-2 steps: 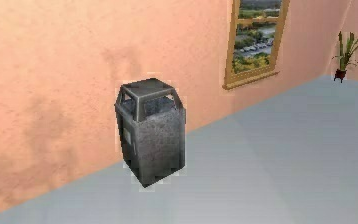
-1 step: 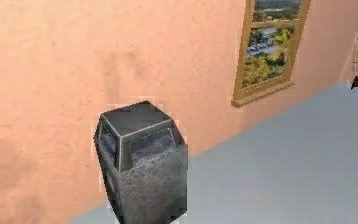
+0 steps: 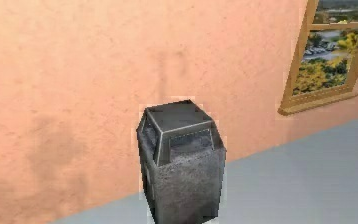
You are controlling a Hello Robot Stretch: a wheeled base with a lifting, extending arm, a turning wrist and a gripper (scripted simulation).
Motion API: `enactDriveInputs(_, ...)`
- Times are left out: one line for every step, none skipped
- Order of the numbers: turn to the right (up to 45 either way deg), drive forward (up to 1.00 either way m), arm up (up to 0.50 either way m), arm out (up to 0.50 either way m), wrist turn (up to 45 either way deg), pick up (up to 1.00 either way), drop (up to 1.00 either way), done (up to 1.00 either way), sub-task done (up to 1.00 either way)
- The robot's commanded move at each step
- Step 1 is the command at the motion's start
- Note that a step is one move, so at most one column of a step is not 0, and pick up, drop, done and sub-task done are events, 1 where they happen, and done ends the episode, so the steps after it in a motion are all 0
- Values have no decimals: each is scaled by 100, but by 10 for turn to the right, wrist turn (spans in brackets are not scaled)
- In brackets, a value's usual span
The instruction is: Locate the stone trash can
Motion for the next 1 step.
enactDriveInputs(0, 0, 0, 0, 0, 0, 0, 100, 0)
